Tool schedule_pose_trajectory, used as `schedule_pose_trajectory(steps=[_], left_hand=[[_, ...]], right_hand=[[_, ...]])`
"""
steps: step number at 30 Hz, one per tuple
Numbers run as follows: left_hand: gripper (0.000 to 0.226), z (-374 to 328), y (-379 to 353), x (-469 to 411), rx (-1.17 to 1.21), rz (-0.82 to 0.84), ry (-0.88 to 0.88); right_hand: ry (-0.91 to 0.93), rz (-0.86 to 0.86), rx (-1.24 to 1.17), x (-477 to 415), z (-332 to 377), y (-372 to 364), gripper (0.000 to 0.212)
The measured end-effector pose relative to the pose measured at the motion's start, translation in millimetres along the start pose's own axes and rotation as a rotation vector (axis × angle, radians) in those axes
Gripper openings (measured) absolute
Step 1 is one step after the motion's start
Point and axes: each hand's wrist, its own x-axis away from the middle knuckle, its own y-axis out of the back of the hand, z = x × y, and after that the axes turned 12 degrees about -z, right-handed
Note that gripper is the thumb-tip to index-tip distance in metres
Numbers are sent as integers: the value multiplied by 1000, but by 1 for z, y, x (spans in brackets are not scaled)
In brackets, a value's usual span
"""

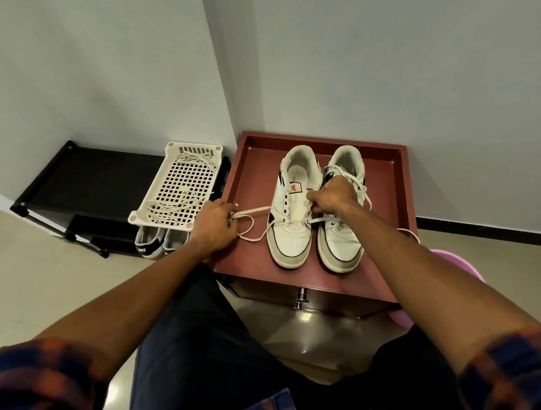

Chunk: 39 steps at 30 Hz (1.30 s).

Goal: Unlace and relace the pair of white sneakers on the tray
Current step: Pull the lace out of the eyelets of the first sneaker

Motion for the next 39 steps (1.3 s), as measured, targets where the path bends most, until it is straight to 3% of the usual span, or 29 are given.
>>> schedule_pose_trajectory(steps=[7, 10, 13, 20, 27, 29, 31, 34, 39], left_hand=[[52, -62, 6, -19, 264, 22, 68], [55, -97, 5, -31, 354, 22, 129], [48, -120, 0, -44, 279, 107, 169], [40, -124, -8, -51, 189, 175, 224], [53, -126, -14, -44, 249, 101, 271], [61, -125, -17, -34, 278, -42, 168], [61, -124, -20, -23, 284, -129, -52], [52, -121, -28, -10, 218, -25, -315], [39, -126, -32, -7, 53, 50, -389]], right_hand=[[249, -112, 130, 11, -6, -9, 40], [438, -176, 155, 21, -11, -10, 23], [598, -112, 231, 27, -9, -4, 4], [646, 99, 425, 24, -27, 2, 14], [668, 161, 290, 10, -46, 5, 3], [665, 174, 295, 8, -47, 7, 4], [665, 178, 291, 6, -47, 10, 4], [662, 185, 286, 5, -45, 12, 4], [638, 192, 280, 8, -43, 12, 13]])
